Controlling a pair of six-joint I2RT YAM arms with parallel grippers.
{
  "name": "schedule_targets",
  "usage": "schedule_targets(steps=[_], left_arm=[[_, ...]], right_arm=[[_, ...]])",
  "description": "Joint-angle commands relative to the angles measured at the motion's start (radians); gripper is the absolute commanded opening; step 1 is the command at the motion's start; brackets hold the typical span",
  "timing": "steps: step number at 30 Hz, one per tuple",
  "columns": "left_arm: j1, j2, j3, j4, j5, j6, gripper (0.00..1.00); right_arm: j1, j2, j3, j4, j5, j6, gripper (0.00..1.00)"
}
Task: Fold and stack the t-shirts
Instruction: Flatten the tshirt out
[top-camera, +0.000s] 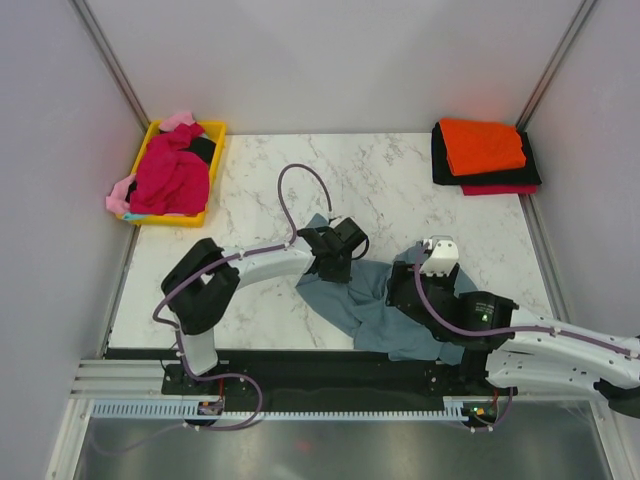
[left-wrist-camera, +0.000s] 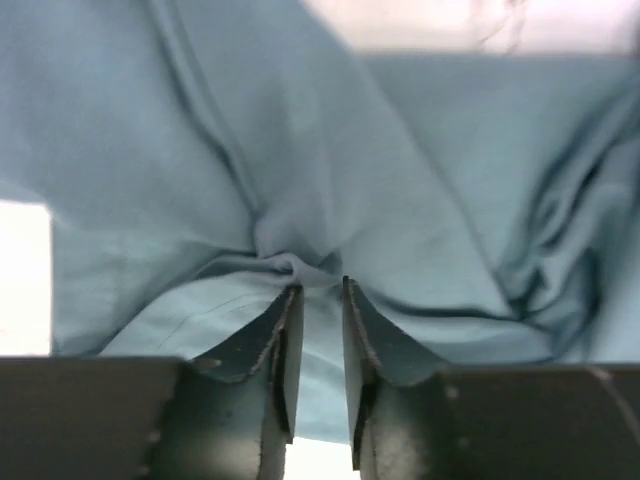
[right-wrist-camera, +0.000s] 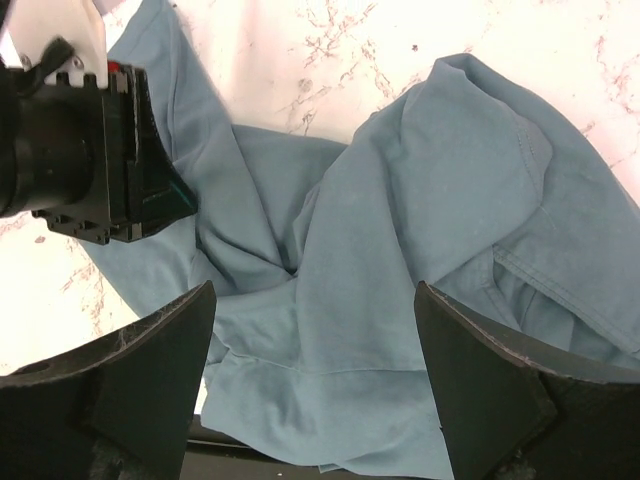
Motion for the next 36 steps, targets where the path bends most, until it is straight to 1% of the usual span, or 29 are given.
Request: schedule_targets(steps=[1, 2, 5, 6, 7, 9, 13, 14, 16, 17, 18, 20, 21, 24, 27, 28, 31, 34, 35, 36], left_arm=[[-0.002, -0.017, 0.023, -0.055, -0.073, -0.050, 0.27], [-0.002, -0.025, 0.017, -0.068, -0.080, -0.053, 0.27], [-0.002, -0.062, -0.009, -0.087, -0.100, -0.059, 0.16], [-0.002, -0.069, -0.026, -0.090, -0.104, -0.057, 0.08], [-0.002, -0.083, -0.035, -0.094, -0.118, -0.056, 0.02], [-0.004, -0.102, -0.058, -0.108, -0.132, -0.057, 0.02], [-0.004, -0.244, -0.115, -0.159, -0.211, -0.111, 0.02], [-0.002, -0.342, -0.133, -0.174, -0.231, -0.126, 0.02], [-0.002, -0.443, -0.210, -0.210, -0.271, -0.177, 0.02], [-0.002, -0.552, -0.240, -0.216, -0.273, -0.188, 0.02], [-0.002, -0.597, -0.303, -0.222, -0.270, -0.200, 0.02], [-0.002, -0.687, -0.371, -0.242, -0.250, -0.240, 0.02], [-0.002, -0.753, -0.432, -0.251, -0.242, -0.257, 0.02], [-0.002, -0.832, -0.532, -0.285, -0.206, -0.338, 0.02], [-0.001, -0.873, -0.596, -0.289, -0.190, -0.381, 0.02], [-0.002, -0.878, -0.607, -0.291, -0.190, -0.385, 0.02], [-0.001, -0.875, -0.607, -0.292, -0.199, -0.373, 0.02], [-0.002, -0.866, -0.600, -0.292, -0.209, -0.364, 0.02], [-0.002, -0.861, -0.597, -0.291, -0.209, -0.364, 0.02], [-0.002, -0.860, -0.598, -0.291, -0.210, -0.363, 0.02]], right_arm=[[0.000, -0.029, -0.012, -0.016, 0.036, -0.010, 0.89], [0.000, -0.036, -0.016, -0.014, 0.037, -0.010, 0.89], [0.002, -0.037, -0.023, -0.014, 0.042, -0.009, 0.89], [0.002, -0.034, -0.023, -0.013, 0.040, -0.007, 0.89], [0.000, -0.033, -0.025, -0.010, 0.043, -0.007, 0.89], [0.002, -0.023, -0.028, -0.007, 0.043, -0.006, 0.88], [0.002, -0.013, -0.039, 0.015, 0.031, -0.003, 0.82], [0.002, -0.004, -0.045, 0.024, 0.017, -0.006, 0.82], [0.000, 0.021, -0.055, 0.046, -0.033, -0.006, 0.83], [-0.001, 0.029, -0.059, 0.053, -0.050, 0.000, 0.85], [0.000, 0.035, -0.072, 0.059, -0.079, 0.009, 0.87], [-0.001, 0.040, -0.095, 0.095, -0.113, 0.045, 0.94], [0.000, 0.040, -0.124, 0.111, -0.131, 0.052, 0.96], [0.000, 0.067, -0.161, 0.141, -0.171, 0.109, 0.98], [-0.001, 0.138, -0.163, 0.171, -0.210, 0.117, 0.98], [0.000, 0.173, -0.167, 0.187, -0.251, 0.114, 0.97], [-0.003, 0.226, -0.201, 0.248, -0.303, 0.117, 0.90], [0.000, 0.243, -0.218, 0.288, -0.305, 0.120, 0.84], [-0.001, 0.240, -0.221, 0.296, -0.297, 0.117, 0.73], [0.000, 0.239, -0.223, 0.311, -0.294, 0.108, 0.66]])
